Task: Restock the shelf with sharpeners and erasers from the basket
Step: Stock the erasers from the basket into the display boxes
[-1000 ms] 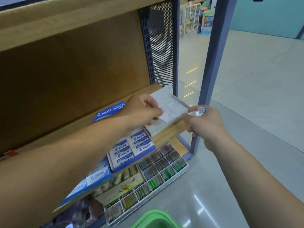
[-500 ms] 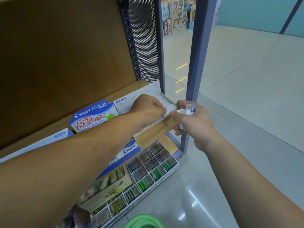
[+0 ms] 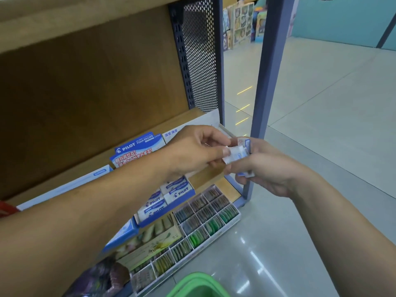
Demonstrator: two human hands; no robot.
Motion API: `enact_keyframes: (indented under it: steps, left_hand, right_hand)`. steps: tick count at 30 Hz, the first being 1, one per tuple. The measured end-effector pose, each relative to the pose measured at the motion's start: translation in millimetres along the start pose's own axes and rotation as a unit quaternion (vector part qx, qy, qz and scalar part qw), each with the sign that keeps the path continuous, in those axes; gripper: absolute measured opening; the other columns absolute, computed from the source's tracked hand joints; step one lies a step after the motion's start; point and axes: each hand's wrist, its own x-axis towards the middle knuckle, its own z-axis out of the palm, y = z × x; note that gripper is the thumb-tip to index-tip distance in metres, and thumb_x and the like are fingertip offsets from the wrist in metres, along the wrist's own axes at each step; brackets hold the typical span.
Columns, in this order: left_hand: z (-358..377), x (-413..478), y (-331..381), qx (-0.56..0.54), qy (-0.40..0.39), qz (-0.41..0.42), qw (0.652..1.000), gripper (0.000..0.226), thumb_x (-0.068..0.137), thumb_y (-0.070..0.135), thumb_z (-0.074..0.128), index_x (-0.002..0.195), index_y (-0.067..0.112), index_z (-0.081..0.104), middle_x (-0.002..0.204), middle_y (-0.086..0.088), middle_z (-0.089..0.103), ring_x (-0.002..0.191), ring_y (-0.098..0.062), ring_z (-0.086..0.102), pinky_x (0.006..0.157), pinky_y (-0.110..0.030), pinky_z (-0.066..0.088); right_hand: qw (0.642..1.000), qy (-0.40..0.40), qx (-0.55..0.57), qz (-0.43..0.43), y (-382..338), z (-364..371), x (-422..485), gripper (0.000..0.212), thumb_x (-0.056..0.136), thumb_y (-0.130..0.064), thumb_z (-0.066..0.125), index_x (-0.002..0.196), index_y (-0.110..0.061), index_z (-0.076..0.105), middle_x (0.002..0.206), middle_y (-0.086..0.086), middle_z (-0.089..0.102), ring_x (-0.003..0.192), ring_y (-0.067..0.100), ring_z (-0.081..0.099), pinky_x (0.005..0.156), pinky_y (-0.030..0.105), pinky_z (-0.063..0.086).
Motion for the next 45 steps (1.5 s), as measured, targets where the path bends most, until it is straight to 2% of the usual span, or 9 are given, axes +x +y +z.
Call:
enact_keyframes:
  steps: [4, 11, 14, 17, 19, 27, 33, 39, 45]
  left_hand:
    - [-23, -15, -10, -0.095, 0.021, -0.031, 0.995, 0.02, 0.097, 0.002, 0.066, 0.116, 0.005, 0.071, 0.084, -0.011, 0.072, 0.076, -0.019, 0.069, 0.074, -0.026, 0.061]
    - [-54, -61, -25, -0.254, 0.028, -0.067, 0.965, 0.016, 0.094, -0.005, 0.063, 0.11, 0.0, 0.067, 0.107, -0.022, 0.073, 0.101, -0.036, 0.074, 0.09, -0.032, 0.061]
    - [-60, -72, -25, -0.148, 0.035, -0.078, 0.985, 0.014, 0.093, 0.002, 0.071, 0.107, 0.006, 0.069, 0.108, -0.021, 0.074, 0.097, -0.03, 0.076, 0.086, -0.033, 0.063]
    - [-60, -66, -23, 0.075, 0.054, -0.069, 0.993, 0.011, 0.089, 0.02, 0.08, 0.097, 0.025, 0.075, 0.091, -0.003, 0.075, 0.072, -0.008, 0.068, 0.069, -0.027, 0.057]
    - [-56, -52, -22, 0.128, 0.085, -0.067, 0.986, 0.01, 0.088, 0.024, 0.08, 0.095, 0.027, 0.075, 0.084, 0.006, 0.071, 0.067, -0.005, 0.063, 0.063, -0.021, 0.052]
    - [-25, 8, -20, 0.195, 0.072, -0.066, 0.976, 0.007, 0.087, 0.023, 0.08, 0.092, 0.018, 0.077, 0.085, 0.005, 0.074, 0.086, -0.015, 0.07, 0.081, -0.029, 0.058]
    - [-16, 18, -37, 0.198, 0.053, -0.074, 0.976, 0.008, 0.092, 0.025, 0.075, 0.089, 0.019, 0.079, 0.082, 0.005, 0.076, 0.08, -0.012, 0.07, 0.082, -0.033, 0.059]
    - [-11, 23, -43, 0.219, 0.08, -0.068, 0.97, 0.015, 0.086, 0.038, 0.081, 0.093, 0.025, 0.079, 0.09, 0.006, 0.074, 0.087, -0.013, 0.068, 0.081, -0.028, 0.055]
    - [-14, 18, -40, 0.212, 0.049, -0.065, 0.974, 0.011, 0.092, 0.029, 0.075, 0.096, 0.021, 0.08, 0.09, 0.006, 0.076, 0.089, -0.013, 0.07, 0.081, -0.027, 0.055]
  right_hand:
    - [0.994, 0.099, 0.033, 0.018, 0, -2, 5, 0.036, 0.082, 0.016, 0.067, 0.112, -0.003, 0.063, 0.09, 0.012, 0.073, 0.077, 0.027, 0.069, 0.05, 0.032, 0.047]
    - [0.999, 0.022, 0.026, 0.027, -3, 29, 5, 0.02, 0.088, -0.001, 0.073, 0.107, -0.003, 0.065, 0.092, 0.021, 0.073, 0.057, 0.019, 0.056, 0.041, 0.022, 0.028]
    - [1.0, 0.029, 0.003, 0.009, -4, 50, 9, 0.019, 0.089, -0.007, 0.075, 0.106, -0.001, 0.068, 0.081, 0.014, 0.071, 0.056, 0.018, 0.054, 0.041, 0.022, 0.026]
    - [0.994, 0.107, -0.03, 0.006, -4, 50, 12, 0.018, 0.088, -0.016, 0.078, 0.1, -0.004, 0.071, 0.07, 0.008, 0.066, 0.055, 0.018, 0.056, 0.044, 0.024, 0.027]
    - [0.985, 0.166, -0.026, 0.024, 0, 37, 13, 0.022, 0.085, -0.024, 0.082, 0.097, -0.01, 0.071, 0.069, 0.006, 0.065, 0.058, 0.019, 0.058, 0.045, 0.025, 0.032]
    - [0.981, 0.162, 0.064, 0.081, 12, 1, 11, 0.019, 0.09, 0.011, 0.055, 0.087, -0.007, 0.058, 0.079, 0.011, 0.053, 0.068, 0.023, 0.053, 0.053, 0.029, 0.034]
    - [0.985, 0.128, 0.093, 0.069, 18, 7, 15, 0.012, 0.093, 0.009, 0.063, 0.104, 0.002, 0.066, 0.081, 0.01, 0.062, 0.071, 0.022, 0.061, 0.054, 0.028, 0.042]
    - [0.991, 0.093, 0.074, 0.068, 22, 7, 14, 0.028, 0.092, -0.006, 0.071, 0.12, -0.009, 0.067, 0.098, 0.013, 0.072, 0.094, 0.027, 0.071, 0.045, 0.026, 0.048]
    - [0.988, 0.101, 0.106, 0.05, 22, 12, 17, 0.03, 0.095, 0.005, 0.063, 0.123, -0.004, 0.064, 0.1, 0.016, 0.067, 0.079, 0.028, 0.069, 0.057, 0.034, 0.057]
